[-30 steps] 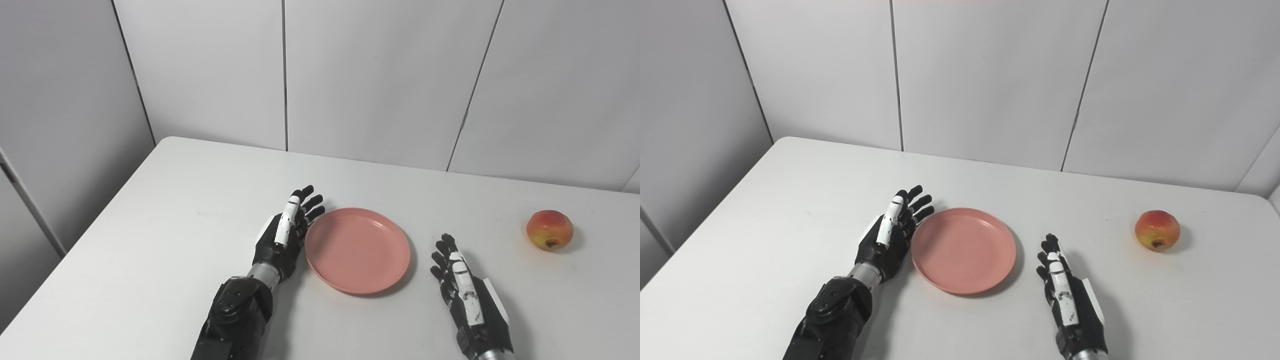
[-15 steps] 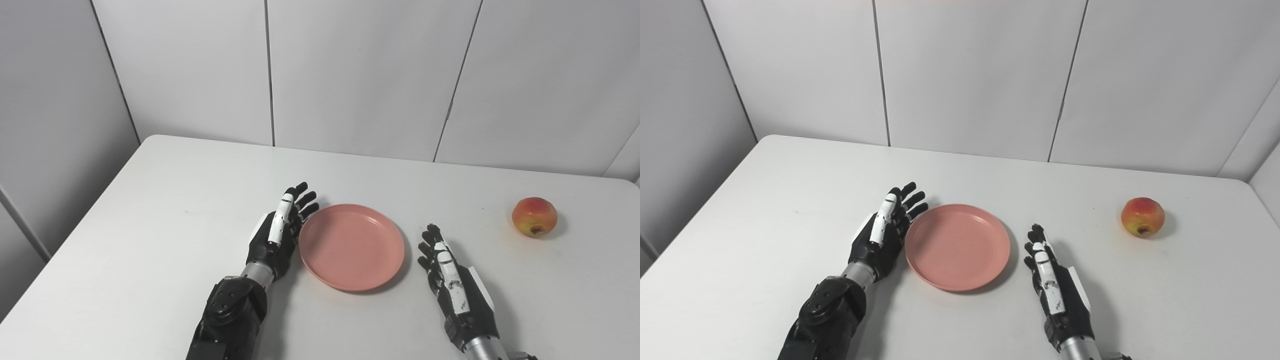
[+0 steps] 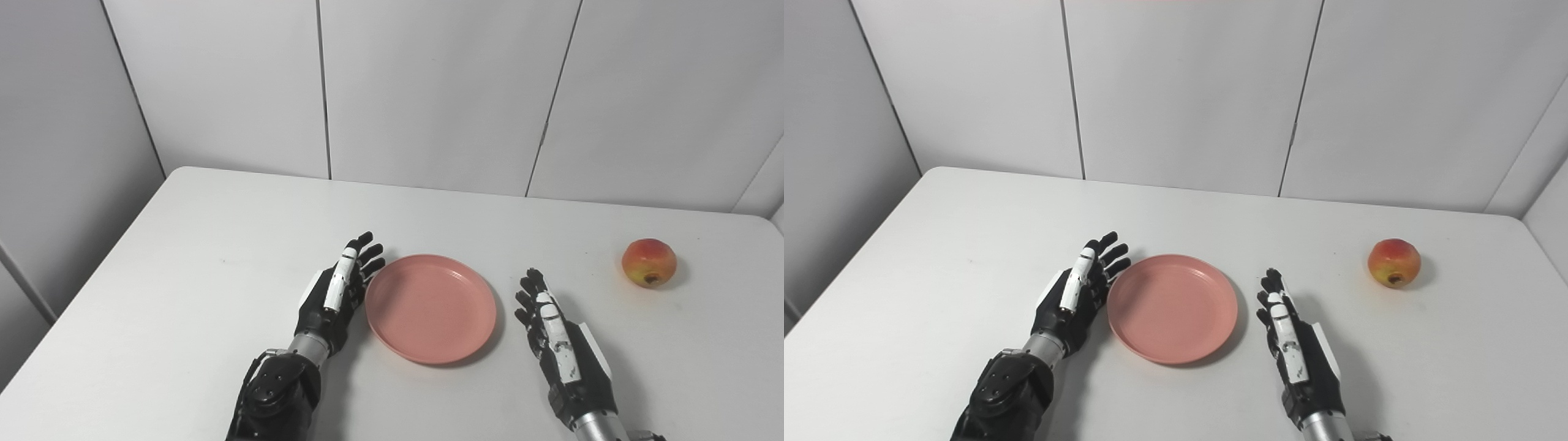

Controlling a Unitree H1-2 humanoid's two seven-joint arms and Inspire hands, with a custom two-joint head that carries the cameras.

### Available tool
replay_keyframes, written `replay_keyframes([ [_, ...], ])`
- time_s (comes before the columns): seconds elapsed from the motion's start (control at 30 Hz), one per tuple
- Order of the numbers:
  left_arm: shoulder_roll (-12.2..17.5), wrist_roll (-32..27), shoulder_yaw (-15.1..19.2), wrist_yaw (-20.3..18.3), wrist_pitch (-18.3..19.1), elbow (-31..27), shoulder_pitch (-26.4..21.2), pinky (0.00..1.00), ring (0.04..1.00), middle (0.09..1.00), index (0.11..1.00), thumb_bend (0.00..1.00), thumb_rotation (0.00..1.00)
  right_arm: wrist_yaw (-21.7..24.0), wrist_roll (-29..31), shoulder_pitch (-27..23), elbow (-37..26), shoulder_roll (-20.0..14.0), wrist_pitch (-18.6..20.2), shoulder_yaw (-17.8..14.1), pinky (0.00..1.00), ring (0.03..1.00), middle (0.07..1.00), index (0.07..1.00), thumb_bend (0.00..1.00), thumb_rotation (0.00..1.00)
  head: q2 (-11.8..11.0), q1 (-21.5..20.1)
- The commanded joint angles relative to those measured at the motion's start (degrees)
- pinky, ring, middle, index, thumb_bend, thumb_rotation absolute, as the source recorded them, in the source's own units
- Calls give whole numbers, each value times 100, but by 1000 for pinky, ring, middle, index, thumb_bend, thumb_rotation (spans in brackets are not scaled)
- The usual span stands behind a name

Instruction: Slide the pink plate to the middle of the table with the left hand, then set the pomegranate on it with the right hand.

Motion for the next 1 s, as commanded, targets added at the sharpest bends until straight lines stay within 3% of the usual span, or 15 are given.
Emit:
replay_keyframes([
  [0.0, 40, 67, 19, -3, -43, -120, 3, 894, 913, 920, 910, 417, 1000, -92, -33, -137, -331, 61, -10, -36, 1000, 1000, 1000, 1000, 243, 1000, -23, -36],
  [0.17, 110, 104, 28, -61, -246, -90, 84, 909, 919, 926, 915, 411, 1000, -167, -344, -219, -653, -143, 85, -73, 1000, 1000, 1000, 1000, 333, 1000, -54, -329],
  [0.4, 140, 32, 156, -77, -458, 94, 124, 905, 917, 924, 915, 385, 1000, -270, -554, -413, -1025, -360, 112, -307, 1000, 1000, 1000, 1000, 355, 1000, -142, -704],
  [0.63, 141, 19, 237, -84, -522, 188, 121, 919, 928, 936, 929, 375, 1000, -367, -826, -652, -1140, -573, 177, -478, 1000, 985, 997, 993, 507, 1000, -184, -943],
  [0.77, 143, -10, 303, -90, -635, 346, 90, 915, 923, 929, 920, 375, 1000, -471, -1006, -786, -1022, -621, -19, -582, 947, 959, 973, 970, 477, 1000, -258, -1097],
  [0.83, 165, -41, 339, -125, -697, 450, 67, 913, 919, 924, 916, 377, 1000, -580, -1447, -880, -1014, -729, 47, -549, 962, 959, 968, 960, 522, 972, -326, -1281],
  [0.97, 209, -102, 410, -230, -831, 636, 39, 913, 919, 921, 917, 383, 1000, -776, -2474, -993, -956, -990, -19, -436, 866, 907, 921, 925, 610, 864, -495, -1550],
])
